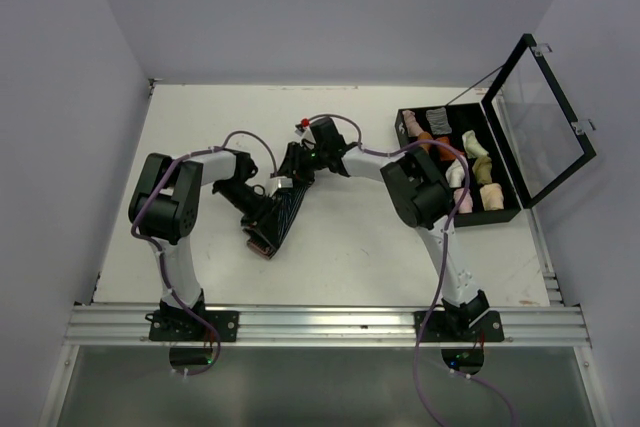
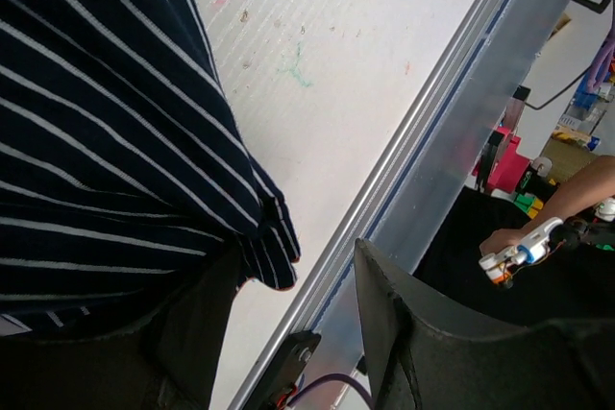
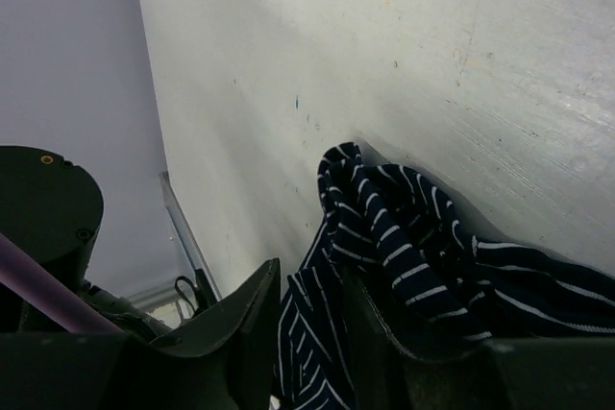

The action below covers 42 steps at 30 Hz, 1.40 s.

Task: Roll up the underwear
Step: Fold the underwear

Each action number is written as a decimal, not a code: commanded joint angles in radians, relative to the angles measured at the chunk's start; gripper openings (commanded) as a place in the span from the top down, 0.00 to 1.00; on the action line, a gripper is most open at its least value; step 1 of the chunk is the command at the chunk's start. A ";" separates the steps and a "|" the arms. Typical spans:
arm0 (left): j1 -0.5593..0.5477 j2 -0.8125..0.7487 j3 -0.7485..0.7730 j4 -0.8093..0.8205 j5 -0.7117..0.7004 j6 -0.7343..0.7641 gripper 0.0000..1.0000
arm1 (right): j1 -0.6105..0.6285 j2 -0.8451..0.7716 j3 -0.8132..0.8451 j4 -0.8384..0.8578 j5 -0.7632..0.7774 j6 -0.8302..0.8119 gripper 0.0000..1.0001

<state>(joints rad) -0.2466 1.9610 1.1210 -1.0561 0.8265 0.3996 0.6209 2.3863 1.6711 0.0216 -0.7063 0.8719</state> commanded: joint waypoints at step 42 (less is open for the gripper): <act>0.030 0.081 -0.061 0.208 -0.107 0.042 0.41 | 0.020 -0.185 0.006 -0.330 0.071 -0.341 0.55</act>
<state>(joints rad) -0.2176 1.9823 1.0920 -1.0504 0.8989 0.3756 0.6243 2.2501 1.6573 -0.2676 -0.6418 0.5804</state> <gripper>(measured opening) 0.580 0.442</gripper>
